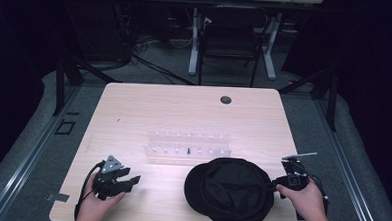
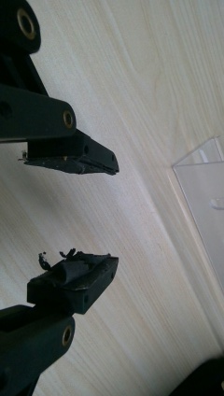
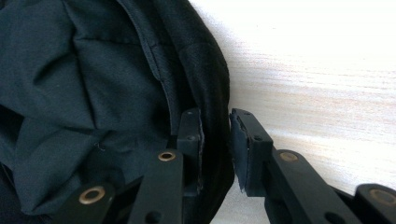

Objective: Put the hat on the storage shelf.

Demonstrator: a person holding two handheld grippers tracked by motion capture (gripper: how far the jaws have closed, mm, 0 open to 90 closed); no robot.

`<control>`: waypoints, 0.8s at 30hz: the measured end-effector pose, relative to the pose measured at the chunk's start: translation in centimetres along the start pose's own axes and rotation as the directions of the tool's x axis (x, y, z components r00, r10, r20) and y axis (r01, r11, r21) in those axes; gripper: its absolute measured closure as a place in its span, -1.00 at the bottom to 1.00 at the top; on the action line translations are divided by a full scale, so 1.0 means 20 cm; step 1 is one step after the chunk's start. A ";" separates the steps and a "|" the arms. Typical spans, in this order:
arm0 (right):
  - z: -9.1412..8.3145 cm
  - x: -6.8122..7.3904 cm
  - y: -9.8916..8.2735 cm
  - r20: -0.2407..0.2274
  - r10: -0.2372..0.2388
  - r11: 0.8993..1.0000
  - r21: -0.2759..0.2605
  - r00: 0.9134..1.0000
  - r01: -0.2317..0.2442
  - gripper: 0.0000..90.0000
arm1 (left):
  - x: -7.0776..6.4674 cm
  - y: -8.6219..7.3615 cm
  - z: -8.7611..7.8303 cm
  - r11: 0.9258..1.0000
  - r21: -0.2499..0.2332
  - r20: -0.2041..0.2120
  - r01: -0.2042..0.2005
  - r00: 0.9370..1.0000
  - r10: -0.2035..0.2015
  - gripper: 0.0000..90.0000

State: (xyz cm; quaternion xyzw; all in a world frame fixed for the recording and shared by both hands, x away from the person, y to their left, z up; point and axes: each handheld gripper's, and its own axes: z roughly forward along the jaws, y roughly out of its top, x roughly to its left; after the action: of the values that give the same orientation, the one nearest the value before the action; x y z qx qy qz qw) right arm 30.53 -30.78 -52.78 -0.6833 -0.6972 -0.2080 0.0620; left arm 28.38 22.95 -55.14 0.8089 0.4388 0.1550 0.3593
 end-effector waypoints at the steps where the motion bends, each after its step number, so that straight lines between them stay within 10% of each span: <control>1: 0.01 -0.01 0.00 -0.012 -0.001 1.000 -0.001 1.000 0.001 0.63 | 0.00 0.00 0.00 1.000 0.001 0.000 0.001 1.000 -0.001 0.08; 7: 0.03 -0.03 0.03 -0.038 0.006 1.000 0.006 0.999 -0.006 0.61 | 0.00 0.00 0.00 1.000 0.001 0.001 0.004 1.000 -0.004 0.07; 11: 0.03 -0.04 0.07 -0.034 -0.078 0.994 0.073 0.996 0.080 0.62 | 0.00 0.00 0.01 1.000 0.003 0.003 0.008 1.000 -0.008 0.07; 12: 0.05 -0.03 0.05 -0.047 -0.035 0.999 0.018 0.998 0.036 0.62 | 0.00 0.00 0.01 1.000 0.003 0.004 0.006 1.000 -0.006 0.07; 24: 0.05 -0.04 0.08 -0.100 -0.051 0.991 0.121 0.994 0.063 0.88 | 0.00 0.00 0.01 1.000 0.000 0.000 0.004 1.000 -0.004 0.07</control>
State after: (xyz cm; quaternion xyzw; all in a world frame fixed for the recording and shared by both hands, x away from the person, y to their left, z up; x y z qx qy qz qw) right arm 32.44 -31.19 -53.62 -0.6471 -0.7241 -0.1989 0.1321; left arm 28.46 22.88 -55.28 0.8080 0.4404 0.1545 0.3597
